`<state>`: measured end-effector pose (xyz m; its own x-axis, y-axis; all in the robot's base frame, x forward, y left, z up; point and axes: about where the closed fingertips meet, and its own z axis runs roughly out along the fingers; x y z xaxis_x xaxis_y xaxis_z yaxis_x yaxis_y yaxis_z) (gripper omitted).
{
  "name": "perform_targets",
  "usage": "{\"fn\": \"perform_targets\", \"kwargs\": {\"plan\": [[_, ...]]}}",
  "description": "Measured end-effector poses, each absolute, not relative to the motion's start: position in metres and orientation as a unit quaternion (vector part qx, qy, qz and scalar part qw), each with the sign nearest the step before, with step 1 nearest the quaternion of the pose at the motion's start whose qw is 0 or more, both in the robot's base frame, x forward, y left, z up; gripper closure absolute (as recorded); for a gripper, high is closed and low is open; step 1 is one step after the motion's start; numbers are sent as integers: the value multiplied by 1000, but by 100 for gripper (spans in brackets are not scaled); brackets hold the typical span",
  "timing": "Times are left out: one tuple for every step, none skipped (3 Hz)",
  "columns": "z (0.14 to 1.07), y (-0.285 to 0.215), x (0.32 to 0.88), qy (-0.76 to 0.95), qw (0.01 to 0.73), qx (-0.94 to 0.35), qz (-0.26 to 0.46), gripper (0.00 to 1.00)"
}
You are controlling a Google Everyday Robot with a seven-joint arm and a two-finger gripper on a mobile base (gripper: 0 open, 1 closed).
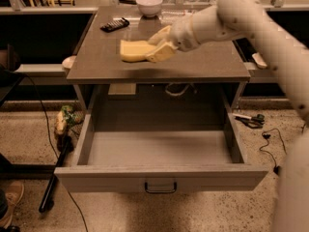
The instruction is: Place sponge into top drawer
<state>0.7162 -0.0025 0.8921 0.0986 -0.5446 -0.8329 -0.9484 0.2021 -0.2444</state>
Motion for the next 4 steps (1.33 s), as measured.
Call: {"fn": "perform_targets", "kwargs": {"plan": [[889,-52,666,633,445,-595,217,100],[889,-51,667,633,445,-595,217,100],[881,-52,652,625,445,-603,218,100],[875,-65,623,638,441,-603,187,100]]}}
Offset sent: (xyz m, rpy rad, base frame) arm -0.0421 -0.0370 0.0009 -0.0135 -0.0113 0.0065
